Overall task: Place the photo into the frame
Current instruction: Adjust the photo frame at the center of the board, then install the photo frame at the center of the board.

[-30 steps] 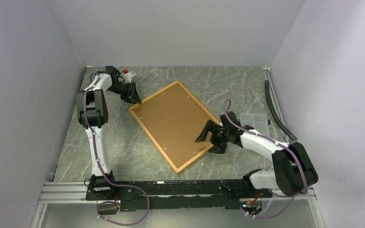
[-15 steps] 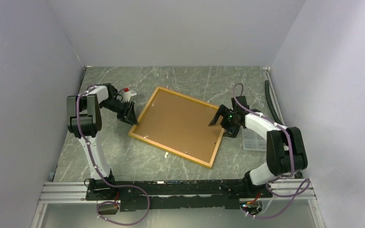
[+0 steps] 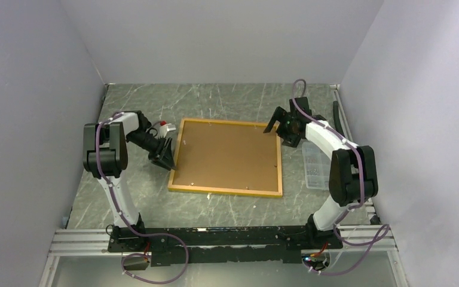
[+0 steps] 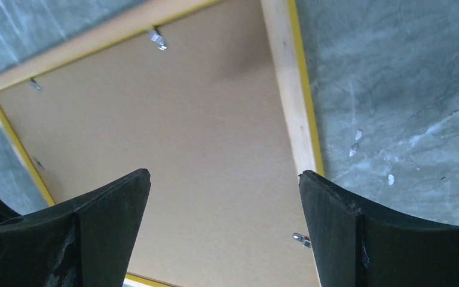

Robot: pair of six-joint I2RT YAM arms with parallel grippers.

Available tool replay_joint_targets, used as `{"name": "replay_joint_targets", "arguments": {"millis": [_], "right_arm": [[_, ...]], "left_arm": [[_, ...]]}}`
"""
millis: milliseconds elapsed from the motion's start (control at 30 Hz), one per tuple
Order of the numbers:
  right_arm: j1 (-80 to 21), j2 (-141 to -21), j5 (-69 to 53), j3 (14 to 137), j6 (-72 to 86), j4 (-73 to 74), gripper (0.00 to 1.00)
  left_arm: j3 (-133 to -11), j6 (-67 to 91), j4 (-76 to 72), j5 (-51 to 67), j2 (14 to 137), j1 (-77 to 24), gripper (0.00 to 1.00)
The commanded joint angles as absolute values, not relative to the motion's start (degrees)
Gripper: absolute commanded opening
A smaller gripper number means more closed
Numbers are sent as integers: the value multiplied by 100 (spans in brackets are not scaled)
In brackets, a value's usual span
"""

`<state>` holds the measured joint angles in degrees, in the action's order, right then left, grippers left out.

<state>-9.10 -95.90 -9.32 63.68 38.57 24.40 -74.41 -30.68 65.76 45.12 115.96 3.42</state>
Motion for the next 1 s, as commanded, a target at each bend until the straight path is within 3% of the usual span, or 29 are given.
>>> {"name": "replay_joint_targets", "arguments": {"millis": [0, 233, 433, 700, 967], "right_arm": [[-1329, -9135, -384, 6682, 4002, 2547, 100], [-2539, -9707, -1225, 6842, 4560, 1242, 98], [-3424, -11011, -1596, 8136, 4762, 866, 91], [-3859, -12442, -1971, 9467, 5037, 685, 84], [-3977, -12990, -2184, 9900, 5226, 581, 83]], "left_arm": [[-7886, -2613, 6108, 4568, 11436, 503, 48], [-8558, -1596, 5345, 4751, 12183, 572, 44], [-8727, -1418, 5189, 5045, 12507, 571, 30], [-8529, -1502, 5140, 5335, 12592, 566, 23], [-8280, -1505, 5038, 5453, 12582, 345, 22]]}}
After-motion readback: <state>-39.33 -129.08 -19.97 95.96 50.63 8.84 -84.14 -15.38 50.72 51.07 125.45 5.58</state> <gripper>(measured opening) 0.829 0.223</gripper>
